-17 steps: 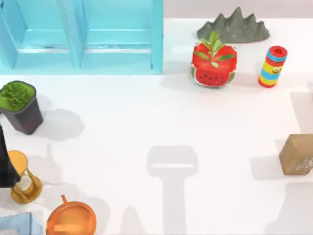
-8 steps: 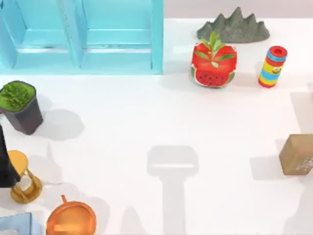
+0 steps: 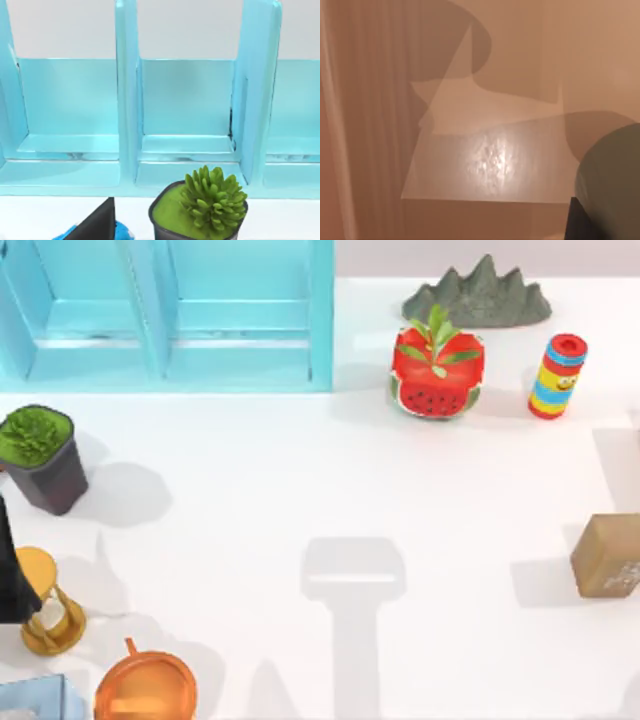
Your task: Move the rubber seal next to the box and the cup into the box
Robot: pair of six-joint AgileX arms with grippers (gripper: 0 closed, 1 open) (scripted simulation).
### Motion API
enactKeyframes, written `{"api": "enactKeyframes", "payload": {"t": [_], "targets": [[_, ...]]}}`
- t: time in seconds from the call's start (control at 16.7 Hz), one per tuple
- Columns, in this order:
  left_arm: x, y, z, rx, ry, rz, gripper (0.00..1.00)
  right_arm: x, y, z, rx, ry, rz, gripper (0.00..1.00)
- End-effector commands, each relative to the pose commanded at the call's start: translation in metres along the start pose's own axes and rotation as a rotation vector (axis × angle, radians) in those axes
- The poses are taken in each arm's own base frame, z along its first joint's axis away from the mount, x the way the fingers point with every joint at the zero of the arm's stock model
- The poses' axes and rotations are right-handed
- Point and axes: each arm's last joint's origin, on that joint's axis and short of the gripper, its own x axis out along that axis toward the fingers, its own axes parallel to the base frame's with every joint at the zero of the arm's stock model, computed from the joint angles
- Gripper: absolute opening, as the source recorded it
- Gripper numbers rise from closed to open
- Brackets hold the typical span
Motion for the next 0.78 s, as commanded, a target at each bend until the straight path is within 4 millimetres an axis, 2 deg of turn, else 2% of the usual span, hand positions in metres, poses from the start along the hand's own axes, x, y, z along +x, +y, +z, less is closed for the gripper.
{"api": "enactKeyframes", "payload": {"t": [0.06, 0.78], "targets": [[0.0, 0.0, 0.0, 0.0, 0.0, 0.0, 1.0, 0.0, 0.0, 0.0, 0.0, 0.0, 0.0, 0.0], [0.0, 0.0, 0.0, 0.0, 0.0, 0.0, 1.0, 0.0, 0.0, 0.0, 0.0, 0.0, 0.0, 0.9]]}}
